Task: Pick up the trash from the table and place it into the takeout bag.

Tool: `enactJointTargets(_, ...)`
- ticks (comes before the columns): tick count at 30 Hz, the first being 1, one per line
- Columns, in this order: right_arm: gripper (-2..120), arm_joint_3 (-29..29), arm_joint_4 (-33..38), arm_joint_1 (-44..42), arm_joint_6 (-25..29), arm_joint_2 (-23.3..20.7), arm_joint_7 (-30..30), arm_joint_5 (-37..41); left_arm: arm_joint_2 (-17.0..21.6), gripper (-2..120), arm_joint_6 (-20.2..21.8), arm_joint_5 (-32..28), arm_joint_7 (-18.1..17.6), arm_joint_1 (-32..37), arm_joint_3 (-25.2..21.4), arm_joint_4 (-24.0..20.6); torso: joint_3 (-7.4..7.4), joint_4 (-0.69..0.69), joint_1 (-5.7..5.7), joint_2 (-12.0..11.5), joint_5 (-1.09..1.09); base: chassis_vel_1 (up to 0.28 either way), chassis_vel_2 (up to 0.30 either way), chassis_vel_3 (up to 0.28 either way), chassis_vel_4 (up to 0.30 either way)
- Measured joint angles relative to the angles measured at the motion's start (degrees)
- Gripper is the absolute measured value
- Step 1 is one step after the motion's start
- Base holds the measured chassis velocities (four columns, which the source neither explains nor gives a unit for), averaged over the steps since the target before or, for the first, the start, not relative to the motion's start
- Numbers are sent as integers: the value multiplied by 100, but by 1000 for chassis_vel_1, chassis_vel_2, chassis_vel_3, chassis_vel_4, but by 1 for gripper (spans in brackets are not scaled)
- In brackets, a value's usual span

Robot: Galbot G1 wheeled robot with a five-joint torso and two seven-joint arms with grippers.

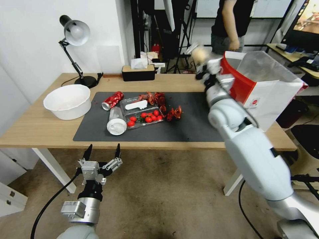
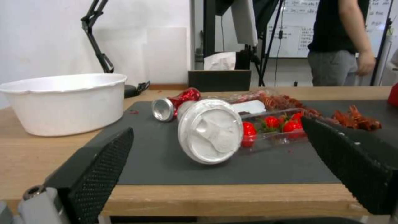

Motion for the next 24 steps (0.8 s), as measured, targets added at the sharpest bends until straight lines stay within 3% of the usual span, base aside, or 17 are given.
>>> enactJointTargets(5,5,510,303,161,-797,-329,892,729,-5,100,-4,-2,-1,3,-9,-7,0,0,0,0,0,0,0,0,0)
enactJointTargets(11,5,875,274,143,-1121,-641,1213,1189,-8,100,-6,-5,-1,-6,-2,-7,0,-1,-1,0,-1,0,0,0,0)
enactJointTargets(14,11,1009,184,53,-1218,-775,1115,1314,-9,100,-8,-8,-1,-14,11,3,0,-1,-1,0,0,0,0,0,0)
enactJointTargets(24,51,1018,27,15,-1308,-725,1064,1579,-36,100,-10,-7,-1,19,-16,-38,0,1,-1,0,-2,0,0,0,0)
